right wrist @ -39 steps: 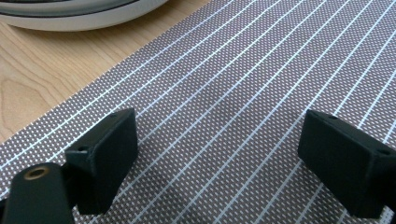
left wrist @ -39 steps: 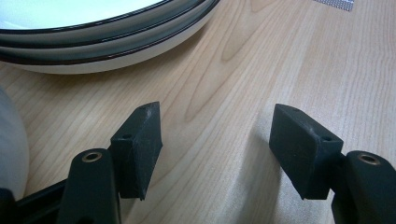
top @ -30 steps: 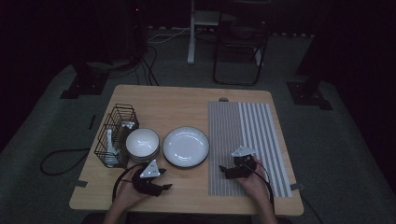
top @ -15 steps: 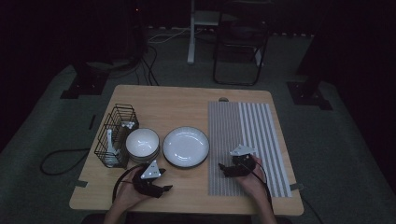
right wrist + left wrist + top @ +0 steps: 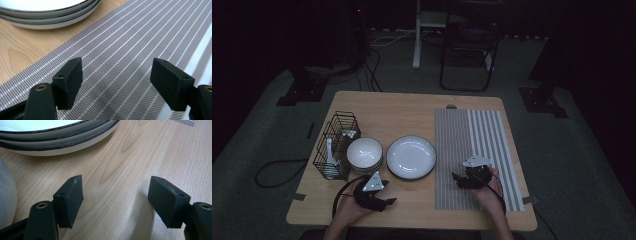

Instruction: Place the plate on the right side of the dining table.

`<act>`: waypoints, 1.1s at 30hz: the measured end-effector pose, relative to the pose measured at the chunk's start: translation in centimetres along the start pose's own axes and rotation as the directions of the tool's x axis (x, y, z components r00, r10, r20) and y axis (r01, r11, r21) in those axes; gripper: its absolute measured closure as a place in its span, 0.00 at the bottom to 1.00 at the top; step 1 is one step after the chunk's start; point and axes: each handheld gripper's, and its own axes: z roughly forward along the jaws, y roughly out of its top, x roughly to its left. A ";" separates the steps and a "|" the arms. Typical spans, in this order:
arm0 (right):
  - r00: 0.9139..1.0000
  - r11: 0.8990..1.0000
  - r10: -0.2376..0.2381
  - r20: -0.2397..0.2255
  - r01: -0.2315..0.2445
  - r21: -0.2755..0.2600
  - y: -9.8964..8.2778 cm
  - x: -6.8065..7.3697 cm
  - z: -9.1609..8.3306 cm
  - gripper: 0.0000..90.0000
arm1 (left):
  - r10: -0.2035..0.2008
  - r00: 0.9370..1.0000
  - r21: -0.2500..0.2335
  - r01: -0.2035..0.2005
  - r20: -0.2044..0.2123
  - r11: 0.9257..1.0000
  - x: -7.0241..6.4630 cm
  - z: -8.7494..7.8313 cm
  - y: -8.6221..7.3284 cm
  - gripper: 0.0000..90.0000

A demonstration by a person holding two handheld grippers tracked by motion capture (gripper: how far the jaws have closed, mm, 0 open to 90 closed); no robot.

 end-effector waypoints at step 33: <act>0.970 0.983 -0.173 -0.170 0.160 -0.089 7.7 -1.4 0.3 0.30 | -0.038 0.999 -0.001 0.038 -0.036 0.999 0.2 -0.2 -0.1 0.34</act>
